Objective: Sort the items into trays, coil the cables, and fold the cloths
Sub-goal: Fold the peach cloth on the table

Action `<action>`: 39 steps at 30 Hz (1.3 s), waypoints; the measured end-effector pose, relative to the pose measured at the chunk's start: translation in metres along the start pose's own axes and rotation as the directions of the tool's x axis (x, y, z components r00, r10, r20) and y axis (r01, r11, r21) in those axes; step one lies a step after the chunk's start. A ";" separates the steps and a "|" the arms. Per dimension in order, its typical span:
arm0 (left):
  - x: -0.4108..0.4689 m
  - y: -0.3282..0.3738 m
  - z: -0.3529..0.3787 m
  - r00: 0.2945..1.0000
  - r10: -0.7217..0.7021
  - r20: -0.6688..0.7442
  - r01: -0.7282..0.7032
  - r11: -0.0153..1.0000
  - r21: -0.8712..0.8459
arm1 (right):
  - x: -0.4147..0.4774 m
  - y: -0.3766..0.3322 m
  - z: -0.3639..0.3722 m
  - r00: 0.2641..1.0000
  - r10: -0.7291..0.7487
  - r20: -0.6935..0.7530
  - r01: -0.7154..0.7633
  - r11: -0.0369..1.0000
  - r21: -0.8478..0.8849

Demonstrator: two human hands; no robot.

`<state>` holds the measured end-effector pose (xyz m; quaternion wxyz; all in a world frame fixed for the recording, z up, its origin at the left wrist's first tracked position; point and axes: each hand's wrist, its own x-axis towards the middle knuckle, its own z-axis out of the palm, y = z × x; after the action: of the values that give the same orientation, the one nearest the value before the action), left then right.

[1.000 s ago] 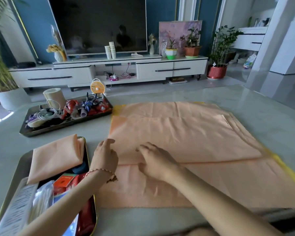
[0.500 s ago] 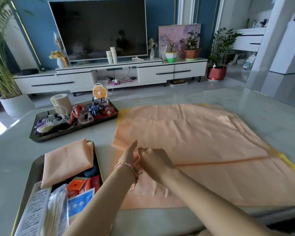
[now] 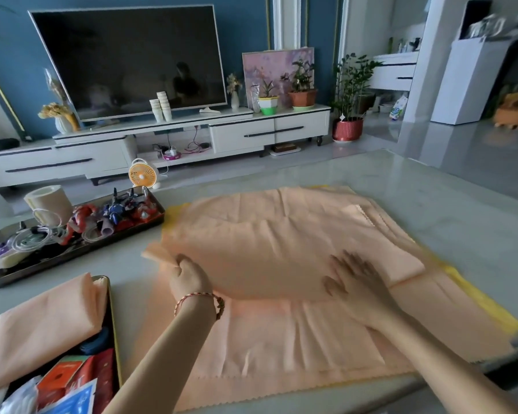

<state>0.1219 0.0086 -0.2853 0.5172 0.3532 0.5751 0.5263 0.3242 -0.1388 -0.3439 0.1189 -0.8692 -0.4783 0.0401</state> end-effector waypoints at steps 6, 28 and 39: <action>-0.054 0.024 0.057 0.844 0.427 0.325 -0.515 0.813 0.270 | 0.007 -0.001 -0.002 0.992 0.099 -0.079 -0.044 0.851 0.523; -0.130 -0.044 0.104 0.270 0.209 0.940 -0.831 -0.443 0.337 | 0.002 0.068 -0.042 0.845 0.411 -0.340 -0.289 0.889 0.356; -0.064 -0.057 0.052 0.275 -0.028 0.961 -0.911 -0.326 0.252 | 0.000 0.074 -0.037 0.876 0.342 -0.340 -0.385 0.921 -0.065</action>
<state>0.1941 -0.0508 -0.3214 -0.0435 0.9669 0.2511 -0.0126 0.3917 -0.1832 -0.3260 0.1284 -0.9441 -0.2821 -0.1123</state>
